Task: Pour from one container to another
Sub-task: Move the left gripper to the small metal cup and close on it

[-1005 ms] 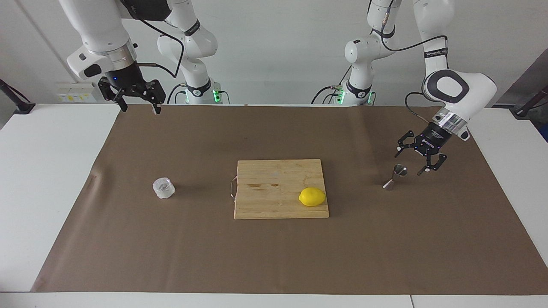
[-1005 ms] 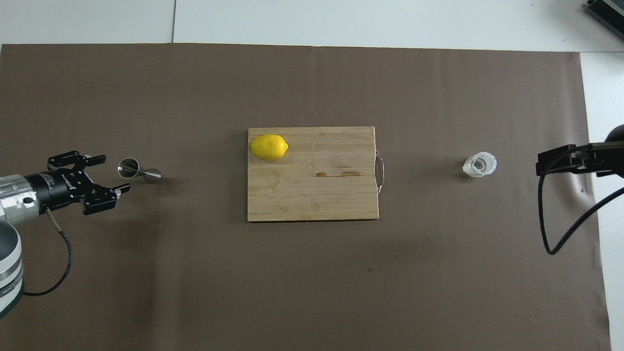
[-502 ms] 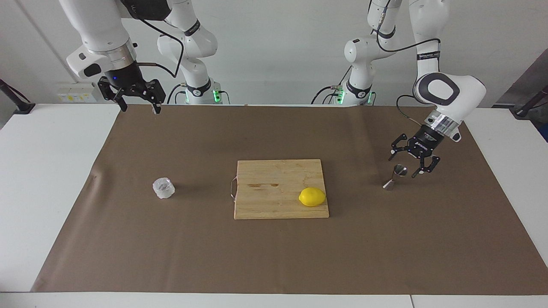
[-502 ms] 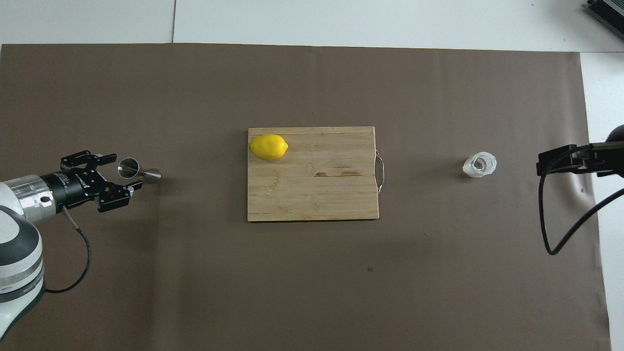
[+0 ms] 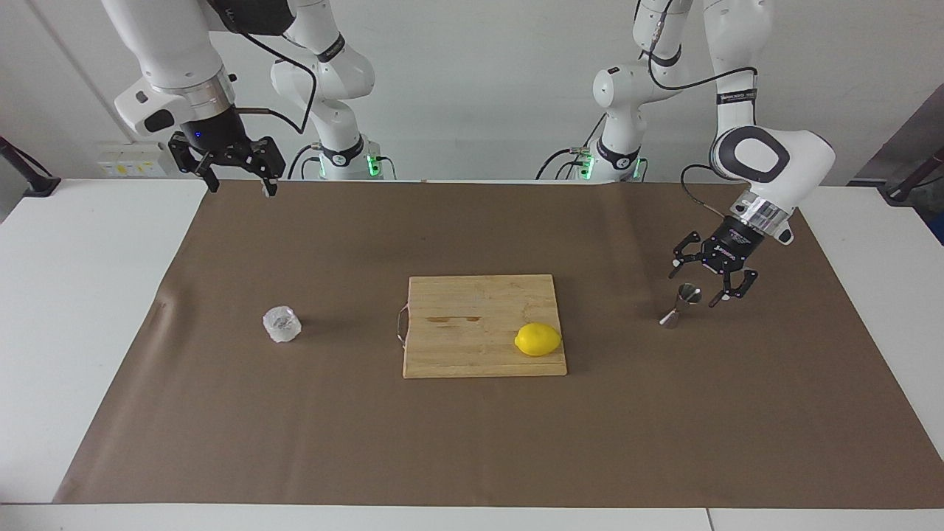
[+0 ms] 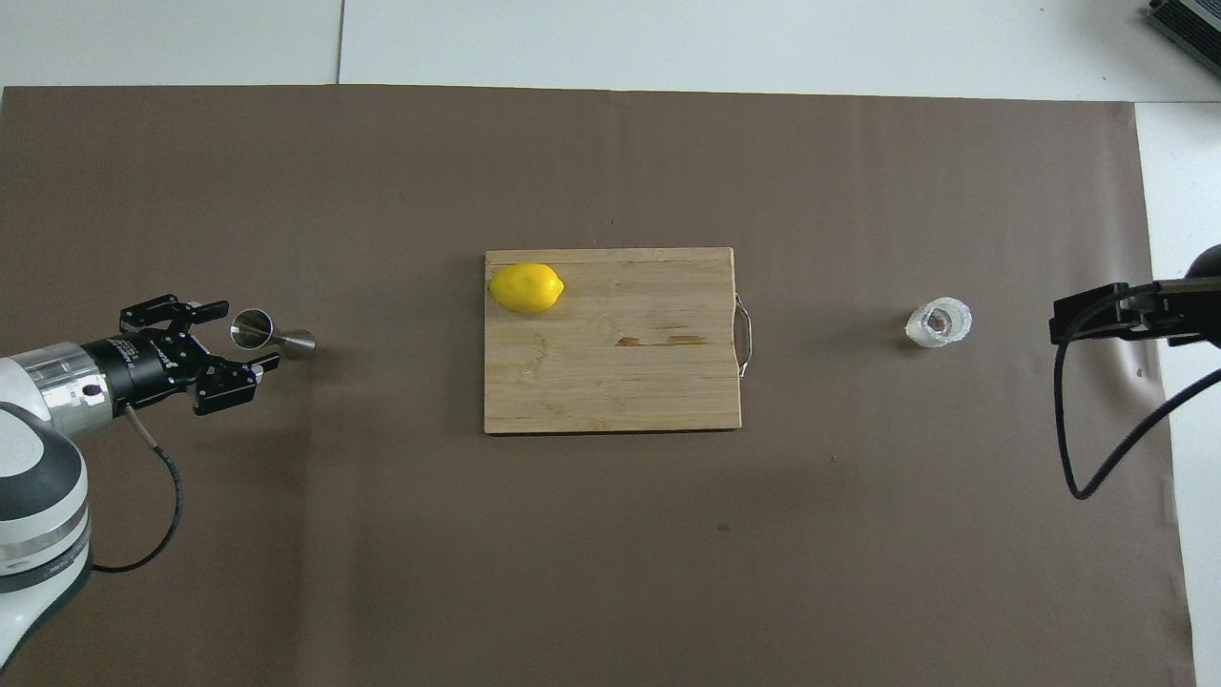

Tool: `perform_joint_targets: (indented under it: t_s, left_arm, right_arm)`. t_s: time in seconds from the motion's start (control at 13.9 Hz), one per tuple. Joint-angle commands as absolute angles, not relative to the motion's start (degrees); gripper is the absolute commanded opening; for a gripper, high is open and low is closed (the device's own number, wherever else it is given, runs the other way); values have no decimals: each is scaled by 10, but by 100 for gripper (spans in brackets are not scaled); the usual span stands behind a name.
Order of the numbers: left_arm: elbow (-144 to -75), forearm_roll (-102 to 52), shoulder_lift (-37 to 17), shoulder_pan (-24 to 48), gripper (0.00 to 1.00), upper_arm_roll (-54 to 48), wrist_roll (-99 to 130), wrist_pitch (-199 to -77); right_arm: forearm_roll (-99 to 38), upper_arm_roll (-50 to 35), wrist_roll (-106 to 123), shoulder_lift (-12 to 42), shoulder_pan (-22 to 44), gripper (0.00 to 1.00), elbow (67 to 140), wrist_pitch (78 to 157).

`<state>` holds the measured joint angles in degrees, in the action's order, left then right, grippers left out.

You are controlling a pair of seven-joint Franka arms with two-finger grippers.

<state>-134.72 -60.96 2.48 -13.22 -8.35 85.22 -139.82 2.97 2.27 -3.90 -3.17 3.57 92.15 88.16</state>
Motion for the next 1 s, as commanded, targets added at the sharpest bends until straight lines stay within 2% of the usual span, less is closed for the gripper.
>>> perform_joint_targets:
  t_s: [0.0,0.29,0.5,0.65,0.72,0.79,0.86,0.93]
  left_arm:
    - [-1359,-621,31,-122,97,-80,855,-1412]
    - [-1362,-621,31,-123,86,-79,855,-1412]
    - [-1362,-621,31,-124,70,-79,856,-1411]
    - [-1362,-621,31,-126,47,-79,857,-1410]
    - [-1361,-621,32,-127,22,-79,856,-1408]
    - [-1361,-621,33,-129,6,-80,856,-1405]
    - [-1361,-620,33,-130,0,-80,855,-1404]
    - [-1361,-620,32,-130,0,-79,855,-1402]
  right_arm:
    - [18,26,-31,-44,35,100,936,892]
    - [18,26,-31,-44,35,100,936,892]
    - [18,26,-31,-44,35,100,936,892]
    - [18,26,-31,-44,35,100,936,892]
    - [18,26,-31,-44,35,100,936,892]
    - [18,26,-31,-44,35,100,936,892]
    - [18,26,-31,-44,35,100,936,892]
    - [18,26,-31,-44,35,100,936,892]
